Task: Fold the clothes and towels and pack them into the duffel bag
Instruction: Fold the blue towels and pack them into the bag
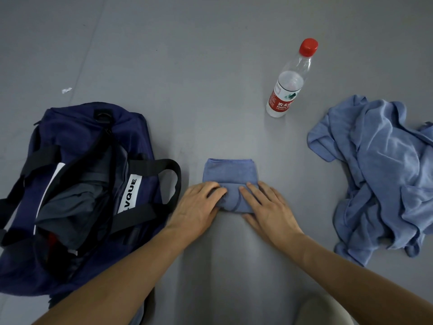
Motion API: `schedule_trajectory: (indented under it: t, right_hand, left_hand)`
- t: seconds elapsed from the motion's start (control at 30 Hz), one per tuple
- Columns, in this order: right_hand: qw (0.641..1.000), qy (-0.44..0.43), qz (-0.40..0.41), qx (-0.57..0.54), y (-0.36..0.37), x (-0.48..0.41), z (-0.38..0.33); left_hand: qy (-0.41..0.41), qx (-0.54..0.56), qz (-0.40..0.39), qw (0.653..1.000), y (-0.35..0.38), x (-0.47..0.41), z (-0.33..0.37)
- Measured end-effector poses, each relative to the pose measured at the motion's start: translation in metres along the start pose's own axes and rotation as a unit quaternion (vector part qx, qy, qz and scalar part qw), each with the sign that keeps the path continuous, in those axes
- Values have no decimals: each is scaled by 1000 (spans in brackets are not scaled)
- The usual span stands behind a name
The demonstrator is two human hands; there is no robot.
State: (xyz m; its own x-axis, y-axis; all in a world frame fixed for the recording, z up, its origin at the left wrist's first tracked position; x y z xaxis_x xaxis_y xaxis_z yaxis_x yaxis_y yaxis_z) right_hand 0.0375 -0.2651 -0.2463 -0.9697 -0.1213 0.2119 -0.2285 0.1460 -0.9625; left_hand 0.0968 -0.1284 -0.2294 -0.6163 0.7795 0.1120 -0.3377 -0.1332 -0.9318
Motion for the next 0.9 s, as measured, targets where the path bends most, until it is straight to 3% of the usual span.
schedule_trajectory:
  t: [0.13,0.33,0.4,0.5,0.63,0.7,0.77,0.9]
  right_hand:
    - [996,-2,2,-87,-16,-6,5]
    - [964,60,-169,-199,5,-10,11]
    - [959,76,-162,-219,6,-9,14]
    - [962,84,-128,-225,1,-11,21]
    - [938,66,-215,-262,10,-21,21]
    - [932,53,-241,-266,16,-21,16]
    - [924,67,-240,-291,21,-15,14]
    - [837,95,-188,-505,22,-4,-10]
  left_hand:
    - [-57,87,-32,994,-13,-14,-10]
    - [-149,192,-207,948,12,-13,-32]
    - [-171,172,-192,951,11,-15,-33]
    - [-241,142,-99,955,-3,-10,-39]
    - [-350,158,-24,923,-12,20,-41]
    - [-396,210,-16,894,-1,39,-40]
    - [-421,329,12,845,16,58,-37]
    - [-382,641,69,663,48,64,-10]
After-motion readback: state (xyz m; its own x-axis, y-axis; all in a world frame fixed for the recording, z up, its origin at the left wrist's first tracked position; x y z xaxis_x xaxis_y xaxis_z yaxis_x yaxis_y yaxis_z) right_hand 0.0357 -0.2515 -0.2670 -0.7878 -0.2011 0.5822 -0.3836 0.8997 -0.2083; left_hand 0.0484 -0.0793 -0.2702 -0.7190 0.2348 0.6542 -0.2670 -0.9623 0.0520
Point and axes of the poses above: each hand's wrist, its own x-axis away from the middle knuckle, its own y-axis out of the palm, z = x × y, the point moved 10 cm from there along -x, towards the middle knuckle, and after that the axes turned 11 degrees about -z, right-handed, at the moved point
